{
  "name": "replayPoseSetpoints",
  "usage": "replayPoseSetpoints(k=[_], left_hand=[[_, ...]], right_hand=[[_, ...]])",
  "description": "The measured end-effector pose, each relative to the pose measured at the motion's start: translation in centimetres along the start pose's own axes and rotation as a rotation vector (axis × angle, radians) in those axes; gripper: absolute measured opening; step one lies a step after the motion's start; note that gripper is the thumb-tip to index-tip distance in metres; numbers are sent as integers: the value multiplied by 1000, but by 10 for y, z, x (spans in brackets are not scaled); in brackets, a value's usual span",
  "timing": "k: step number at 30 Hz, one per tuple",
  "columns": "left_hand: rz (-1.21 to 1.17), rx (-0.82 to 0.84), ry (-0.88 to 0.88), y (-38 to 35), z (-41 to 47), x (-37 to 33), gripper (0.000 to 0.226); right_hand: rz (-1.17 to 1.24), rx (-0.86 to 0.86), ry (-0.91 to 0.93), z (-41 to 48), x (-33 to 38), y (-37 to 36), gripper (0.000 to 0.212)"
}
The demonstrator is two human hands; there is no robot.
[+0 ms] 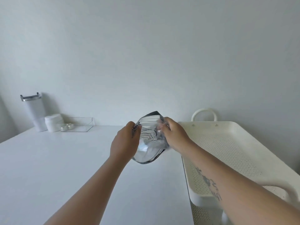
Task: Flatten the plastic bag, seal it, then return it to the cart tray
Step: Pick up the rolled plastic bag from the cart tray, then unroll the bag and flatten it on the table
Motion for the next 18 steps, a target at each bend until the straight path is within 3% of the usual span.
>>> replayPoseSetpoints(k=[9,14,18], left_hand=[[-62,-16,185,11,-48,77,24],[-423,158,240,24,-74,104,54],[-628,229,346,30,-88,119,42]], right_hand=[[23,92,-14,-22,-28,-86,34],[70,-51,-12,-46,-46,-104,42],[242,21,-99,-61,-59,-108,48]])
Point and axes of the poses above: each hand's wrist, its own z-axis towards the middle knuckle, its own y-axis out of the back of the hand, x = y × z, the point moved 4 cm from there along z, towards the middle knuckle, and after that the axes turned 2 degrees about -z, right-handed, at the moved point
